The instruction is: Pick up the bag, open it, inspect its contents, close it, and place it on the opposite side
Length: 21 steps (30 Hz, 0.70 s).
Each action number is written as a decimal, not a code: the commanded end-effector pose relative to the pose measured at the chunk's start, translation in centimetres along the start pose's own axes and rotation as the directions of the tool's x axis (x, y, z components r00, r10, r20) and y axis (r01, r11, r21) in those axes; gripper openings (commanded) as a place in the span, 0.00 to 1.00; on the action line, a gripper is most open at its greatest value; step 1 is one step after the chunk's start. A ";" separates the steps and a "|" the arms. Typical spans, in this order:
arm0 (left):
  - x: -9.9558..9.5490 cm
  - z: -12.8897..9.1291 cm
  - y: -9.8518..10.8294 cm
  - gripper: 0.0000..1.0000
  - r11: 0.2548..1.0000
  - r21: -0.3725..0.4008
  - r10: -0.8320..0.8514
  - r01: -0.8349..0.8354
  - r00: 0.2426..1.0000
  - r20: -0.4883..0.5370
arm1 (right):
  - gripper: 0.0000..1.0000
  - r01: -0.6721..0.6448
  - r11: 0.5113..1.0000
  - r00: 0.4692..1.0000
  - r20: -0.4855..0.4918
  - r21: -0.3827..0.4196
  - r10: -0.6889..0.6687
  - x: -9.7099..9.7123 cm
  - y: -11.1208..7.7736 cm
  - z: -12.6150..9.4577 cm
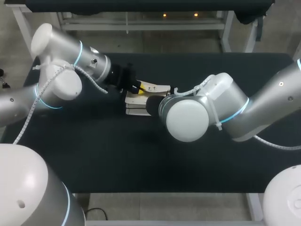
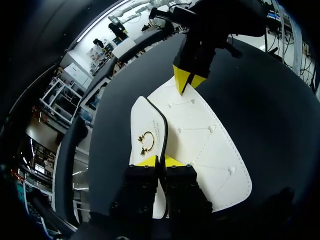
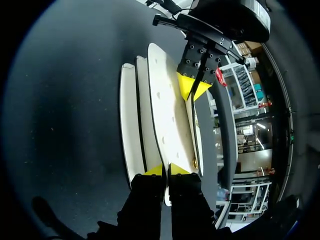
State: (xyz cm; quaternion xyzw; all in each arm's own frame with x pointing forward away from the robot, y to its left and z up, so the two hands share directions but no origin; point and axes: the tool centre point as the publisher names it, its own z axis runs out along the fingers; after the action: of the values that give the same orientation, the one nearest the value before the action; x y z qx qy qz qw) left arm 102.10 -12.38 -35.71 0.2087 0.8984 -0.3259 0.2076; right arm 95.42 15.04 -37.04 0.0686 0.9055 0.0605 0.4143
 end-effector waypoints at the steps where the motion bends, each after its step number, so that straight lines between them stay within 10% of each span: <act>1: 0.5 0.0 0.5 0.00 0.999 0.017 -0.035 0.035 0.999 0.014 | 0.00 0.000 0.999 1.000 0.017 -0.032 0.001 0.4 -0.4 0.2; 4: 0.3 0.0 0.4 0.00 0.999 0.018 -0.033 0.032 0.999 0.018 | 0.00 0.000 0.999 1.000 0.017 -0.032 0.001 0.4 -0.4 0.2; 6: 0.1 0.1 0.0 0.40 0.999 0.028 -0.025 0.025 0.999 0.023 | 0.00 0.000 0.999 1.000 0.017 -0.032 0.001 0.4 -0.4 0.2; 8: -0.2 0.0 -0.5 0.50 0.999 0.034 -0.019 0.018 0.999 0.031 | 0.00 0.000 0.999 1.000 0.017 -0.032 0.001 0.4 -0.4 0.2; 16: -1.2 -0.5 -0.9 0.00 1.000 -0.006 -0.003 0.003 0.998 0.059 | 0.00 0.000 0.999 1.000 0.017 -0.032 0.001 0.4 -0.4 0.2; 21: -1.6 0.2 -0.5 0.00 1.000 -0.019 -0.009 0.010 0.999 0.045 | 0.00 0.000 0.999 1.000 0.017 -0.032 0.001 0.4 -0.4 0.2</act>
State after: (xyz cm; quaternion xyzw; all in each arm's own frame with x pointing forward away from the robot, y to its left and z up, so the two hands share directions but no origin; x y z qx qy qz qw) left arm 102.68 -12.76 -34.64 0.1943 0.8959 -0.3238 0.2339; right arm 95.47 15.05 -37.08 0.0688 0.9054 0.0603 0.4146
